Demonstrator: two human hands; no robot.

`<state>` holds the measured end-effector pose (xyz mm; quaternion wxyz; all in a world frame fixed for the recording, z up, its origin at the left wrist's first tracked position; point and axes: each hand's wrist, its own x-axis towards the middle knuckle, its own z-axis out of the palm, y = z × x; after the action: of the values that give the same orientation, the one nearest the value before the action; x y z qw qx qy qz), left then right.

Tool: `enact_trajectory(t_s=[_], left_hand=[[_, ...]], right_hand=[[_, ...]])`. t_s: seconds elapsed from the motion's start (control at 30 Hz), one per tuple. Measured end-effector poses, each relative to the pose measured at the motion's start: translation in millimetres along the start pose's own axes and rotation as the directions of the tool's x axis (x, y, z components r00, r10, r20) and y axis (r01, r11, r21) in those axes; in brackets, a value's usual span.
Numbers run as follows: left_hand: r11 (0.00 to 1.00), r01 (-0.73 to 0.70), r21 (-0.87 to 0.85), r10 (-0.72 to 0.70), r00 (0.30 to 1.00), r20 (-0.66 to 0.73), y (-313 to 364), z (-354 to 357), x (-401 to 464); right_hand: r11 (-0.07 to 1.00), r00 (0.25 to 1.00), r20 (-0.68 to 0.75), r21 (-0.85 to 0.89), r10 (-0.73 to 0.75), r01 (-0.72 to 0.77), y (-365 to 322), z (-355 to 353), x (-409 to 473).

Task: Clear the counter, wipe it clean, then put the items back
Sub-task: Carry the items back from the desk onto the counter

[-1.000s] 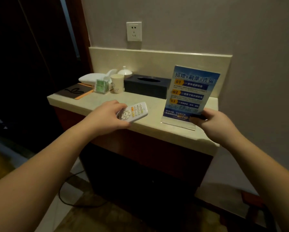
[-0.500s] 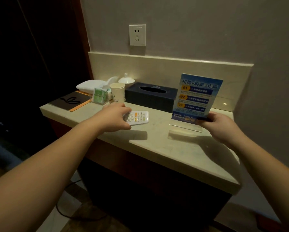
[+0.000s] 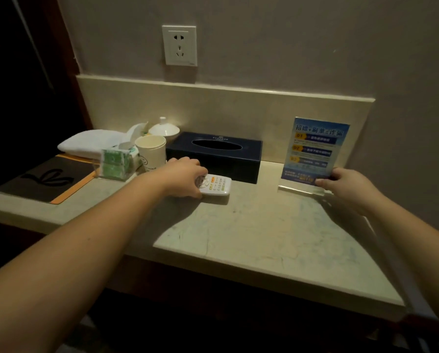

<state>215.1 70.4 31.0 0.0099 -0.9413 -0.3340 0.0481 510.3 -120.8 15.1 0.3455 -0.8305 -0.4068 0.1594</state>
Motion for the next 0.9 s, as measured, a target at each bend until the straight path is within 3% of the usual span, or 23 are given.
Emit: enact_trajectory(t_s=[0.57,0.9], left_hand=[[0.995,-0.100,0.002,0.099,0.992,0.084,-27.9,8.5,39.9],[0.996,-0.091,-0.006,0.091,0.996,0.009,-33.1,13.7,38.2]], right_hand=[[0.997,0.999,-0.010,-0.067,0.045,-0.046,-19.0,40.6,74.0],[0.990,1.000,-0.006,-0.141,0.028,-0.029,-23.0,46.4,90.4]])
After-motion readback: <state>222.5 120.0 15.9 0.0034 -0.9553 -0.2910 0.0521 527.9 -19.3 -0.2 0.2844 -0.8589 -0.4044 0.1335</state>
